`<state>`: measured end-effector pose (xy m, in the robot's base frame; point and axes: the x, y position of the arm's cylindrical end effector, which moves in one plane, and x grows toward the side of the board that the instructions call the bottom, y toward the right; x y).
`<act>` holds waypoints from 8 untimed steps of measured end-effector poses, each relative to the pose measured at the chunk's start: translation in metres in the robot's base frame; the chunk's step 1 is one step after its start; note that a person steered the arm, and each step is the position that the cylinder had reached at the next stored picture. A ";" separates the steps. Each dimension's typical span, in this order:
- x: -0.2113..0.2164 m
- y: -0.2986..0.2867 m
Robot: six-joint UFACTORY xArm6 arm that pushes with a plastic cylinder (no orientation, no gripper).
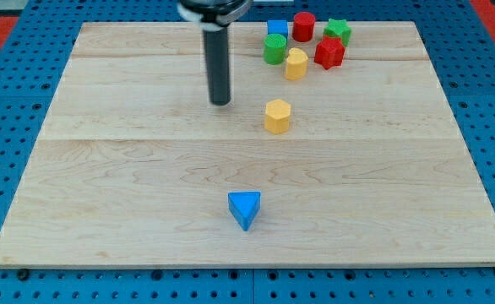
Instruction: Slide the yellow hexagon below the red star
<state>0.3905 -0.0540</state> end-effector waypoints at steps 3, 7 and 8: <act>0.034 0.066; 0.018 0.155; -0.013 0.178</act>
<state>0.3779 0.1241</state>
